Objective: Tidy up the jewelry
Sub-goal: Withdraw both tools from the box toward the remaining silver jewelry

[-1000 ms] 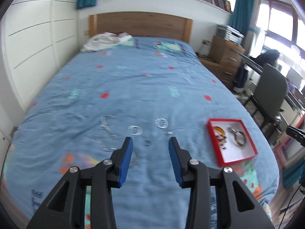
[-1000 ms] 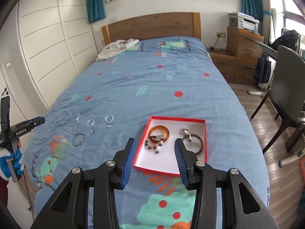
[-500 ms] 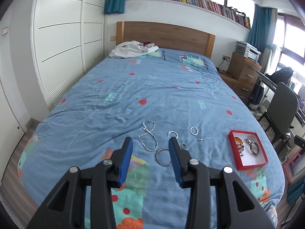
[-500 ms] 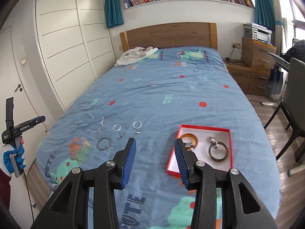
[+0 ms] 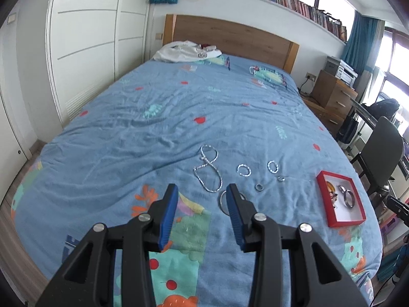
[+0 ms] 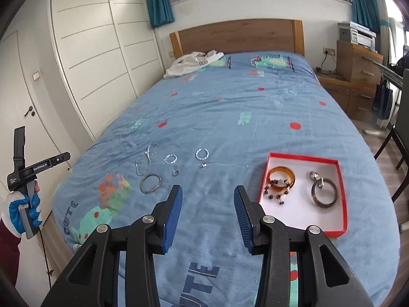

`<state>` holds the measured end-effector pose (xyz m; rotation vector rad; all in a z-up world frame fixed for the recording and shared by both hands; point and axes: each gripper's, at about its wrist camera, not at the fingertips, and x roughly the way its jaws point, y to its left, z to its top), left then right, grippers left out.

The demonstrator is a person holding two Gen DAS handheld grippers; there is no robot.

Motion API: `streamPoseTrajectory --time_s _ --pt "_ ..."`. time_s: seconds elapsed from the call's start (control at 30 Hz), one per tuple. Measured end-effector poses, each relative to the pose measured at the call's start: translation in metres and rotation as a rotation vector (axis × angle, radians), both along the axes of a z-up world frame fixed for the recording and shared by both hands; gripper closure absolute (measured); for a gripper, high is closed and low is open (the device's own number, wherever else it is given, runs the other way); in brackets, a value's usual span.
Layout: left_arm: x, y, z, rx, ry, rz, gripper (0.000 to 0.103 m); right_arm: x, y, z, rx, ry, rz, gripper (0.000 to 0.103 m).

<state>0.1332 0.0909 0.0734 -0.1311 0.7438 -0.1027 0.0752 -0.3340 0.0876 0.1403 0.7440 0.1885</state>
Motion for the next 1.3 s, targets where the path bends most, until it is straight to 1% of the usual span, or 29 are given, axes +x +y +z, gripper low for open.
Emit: streamPoseTrajectory --time_s 0.4,0.5,0.6,0.77,1.03,1.3 --pt "0.045 -0.029 -0.076 -0.001 0.104 -0.049 0.066 0.043 0.013 -0.050 -0.004 0.059 0.003 0.061" --pt "0.054 -0.037 -0.093 0.013 0.127 -0.066 0.066 0.053 0.018 -0.065 0.008 0.076 0.007 0.061" --pt "0.063 -0.044 -0.108 0.011 0.149 -0.081 0.066 0.064 0.025 -0.081 0.019 0.098 0.016 0.061" --pt "0.075 -0.054 -0.129 0.010 0.181 -0.106 0.066 0.081 0.038 -0.103 0.023 0.123 0.040 0.061" --pt "0.091 -0.066 -0.159 0.004 0.226 -0.128 0.066 0.106 0.054 -0.128 0.036 0.151 0.084 0.061" --pt "0.107 -0.074 -0.178 -0.012 0.250 -0.144 0.066 0.142 0.084 -0.148 0.034 0.170 0.163 0.061"
